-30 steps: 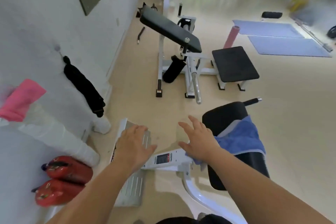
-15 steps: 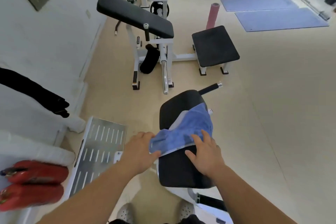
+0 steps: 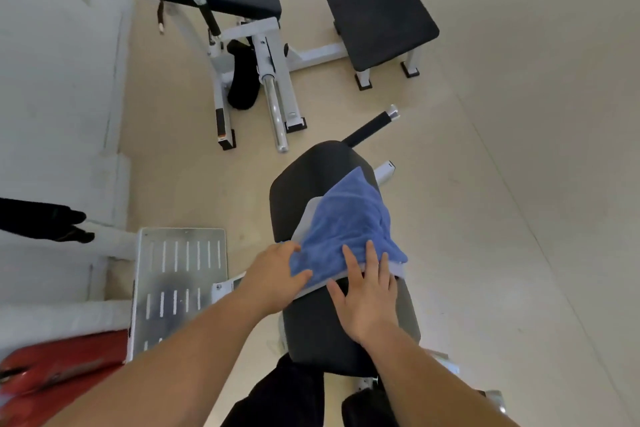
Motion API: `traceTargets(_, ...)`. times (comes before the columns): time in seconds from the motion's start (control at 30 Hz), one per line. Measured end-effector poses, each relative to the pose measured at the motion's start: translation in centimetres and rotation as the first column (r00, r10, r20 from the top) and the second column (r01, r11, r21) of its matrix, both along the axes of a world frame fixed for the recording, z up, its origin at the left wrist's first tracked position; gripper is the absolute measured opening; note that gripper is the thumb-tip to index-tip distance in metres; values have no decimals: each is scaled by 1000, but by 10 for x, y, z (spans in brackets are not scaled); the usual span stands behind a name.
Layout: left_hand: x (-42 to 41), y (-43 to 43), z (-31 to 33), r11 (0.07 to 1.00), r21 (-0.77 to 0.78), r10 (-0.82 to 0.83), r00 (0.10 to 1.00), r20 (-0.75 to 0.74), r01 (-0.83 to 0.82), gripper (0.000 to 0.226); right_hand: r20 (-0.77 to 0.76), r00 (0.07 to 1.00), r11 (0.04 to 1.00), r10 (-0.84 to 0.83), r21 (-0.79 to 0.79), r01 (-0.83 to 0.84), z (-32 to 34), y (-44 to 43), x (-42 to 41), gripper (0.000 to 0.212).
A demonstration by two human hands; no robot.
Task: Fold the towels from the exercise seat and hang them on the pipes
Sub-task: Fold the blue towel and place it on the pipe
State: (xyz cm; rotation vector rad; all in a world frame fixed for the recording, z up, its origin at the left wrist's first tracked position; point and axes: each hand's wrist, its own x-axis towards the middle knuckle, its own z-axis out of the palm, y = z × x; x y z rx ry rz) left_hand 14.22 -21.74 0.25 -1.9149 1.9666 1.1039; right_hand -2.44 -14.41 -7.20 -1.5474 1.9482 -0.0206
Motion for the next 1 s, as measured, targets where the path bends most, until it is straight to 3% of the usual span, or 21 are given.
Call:
traceTargets(0.13,-3,-28,-28,997,70,36,999,-41,-33,39,7,991,980,-137,-147,136,-6,-2,12,63)
traceTargets(0.47,-10,-69,-72,928,280,298,940,-165,-245,29,-111,979,980,-169,-122,155,-21,-1,15,66)
traceTargets(0.6,-8,-69,-78,919,226,372,900,-228,-323,15,-106,979,981,-171,-112,160,-21,-1,14,64)
traceTargets(1.0,-5,-28,-15,957,-124,202,907,-369,-264,10,-65,985,983,-157,-102,150,-13,-2,13,67)
